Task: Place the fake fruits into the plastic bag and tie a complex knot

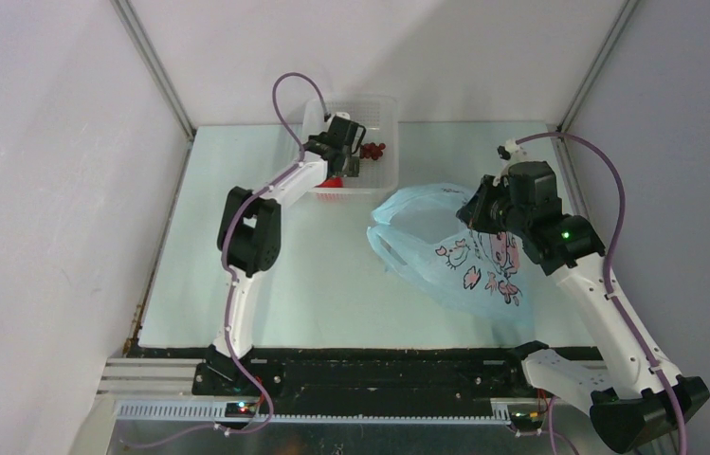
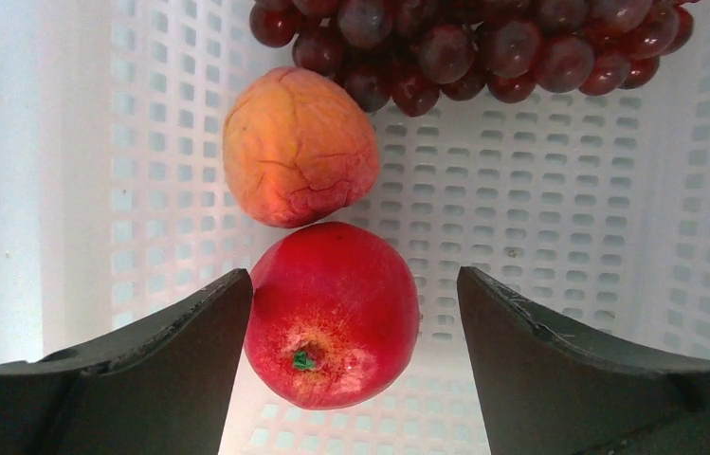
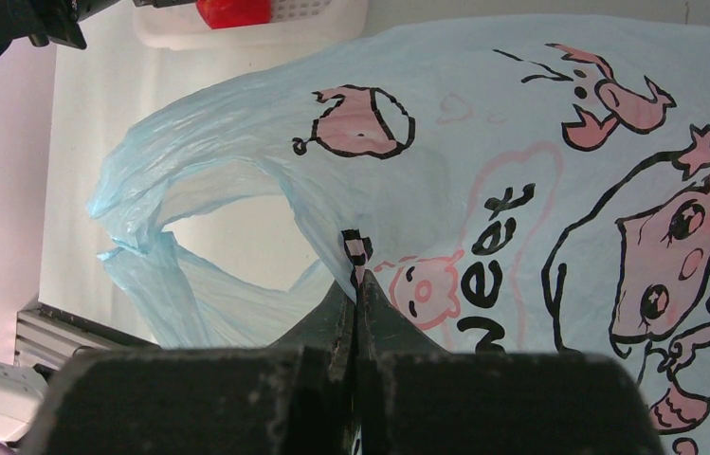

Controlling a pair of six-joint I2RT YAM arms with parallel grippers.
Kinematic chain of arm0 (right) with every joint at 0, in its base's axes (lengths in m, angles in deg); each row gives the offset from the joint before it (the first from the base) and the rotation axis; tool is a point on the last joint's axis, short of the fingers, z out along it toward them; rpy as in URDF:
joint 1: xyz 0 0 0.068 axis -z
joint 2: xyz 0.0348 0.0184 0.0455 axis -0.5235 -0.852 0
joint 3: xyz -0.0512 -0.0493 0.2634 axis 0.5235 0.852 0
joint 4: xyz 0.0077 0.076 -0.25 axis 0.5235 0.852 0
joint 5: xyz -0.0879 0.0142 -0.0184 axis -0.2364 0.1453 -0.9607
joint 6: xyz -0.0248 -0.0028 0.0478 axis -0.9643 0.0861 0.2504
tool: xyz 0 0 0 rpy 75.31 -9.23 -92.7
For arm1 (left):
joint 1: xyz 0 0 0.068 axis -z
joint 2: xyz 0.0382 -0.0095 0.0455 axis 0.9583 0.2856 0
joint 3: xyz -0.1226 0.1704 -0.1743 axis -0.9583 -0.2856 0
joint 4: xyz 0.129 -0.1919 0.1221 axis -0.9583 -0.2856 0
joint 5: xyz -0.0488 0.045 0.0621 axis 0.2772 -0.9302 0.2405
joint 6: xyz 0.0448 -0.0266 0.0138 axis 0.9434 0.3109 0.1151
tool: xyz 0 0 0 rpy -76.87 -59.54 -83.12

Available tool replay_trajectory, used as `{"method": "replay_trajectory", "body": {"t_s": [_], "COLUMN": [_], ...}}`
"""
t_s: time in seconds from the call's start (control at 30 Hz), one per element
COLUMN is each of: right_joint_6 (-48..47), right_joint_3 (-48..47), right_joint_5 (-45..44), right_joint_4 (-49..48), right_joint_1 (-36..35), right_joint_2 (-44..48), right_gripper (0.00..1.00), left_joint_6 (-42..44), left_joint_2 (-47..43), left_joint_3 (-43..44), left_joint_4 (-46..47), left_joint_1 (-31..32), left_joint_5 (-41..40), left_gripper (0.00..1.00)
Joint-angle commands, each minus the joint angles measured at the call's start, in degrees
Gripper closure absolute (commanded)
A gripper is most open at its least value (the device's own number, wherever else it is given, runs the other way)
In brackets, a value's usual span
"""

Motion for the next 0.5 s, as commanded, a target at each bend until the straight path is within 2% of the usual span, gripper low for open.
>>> {"method": "replay_trajectory", "body": {"t_s": [0.0,0.47], "right_joint_6": [0.36,0.63], "right_joint_3": [-0.19,-0.18], "right_joint_5": [0.01,-0.07], "right_joint_4": [-1.68,-2.01], "right_joint_1": [-0.37,-0.75], "right_joint_2": [1.25,1.19], "right_gripper": [1.00,1.00], "left_joint_6": [-3.88,-4.08], "left_joint_2": [-0.29,2.87], "left_joint_3": [0.95,3.08], "left_joint_4": [-1.15,-3.47], "left_joint_1": [-0.23,0.02], "left_joint_5": [-2.79,0.64], "left_gripper": [0.14,0.13]}}
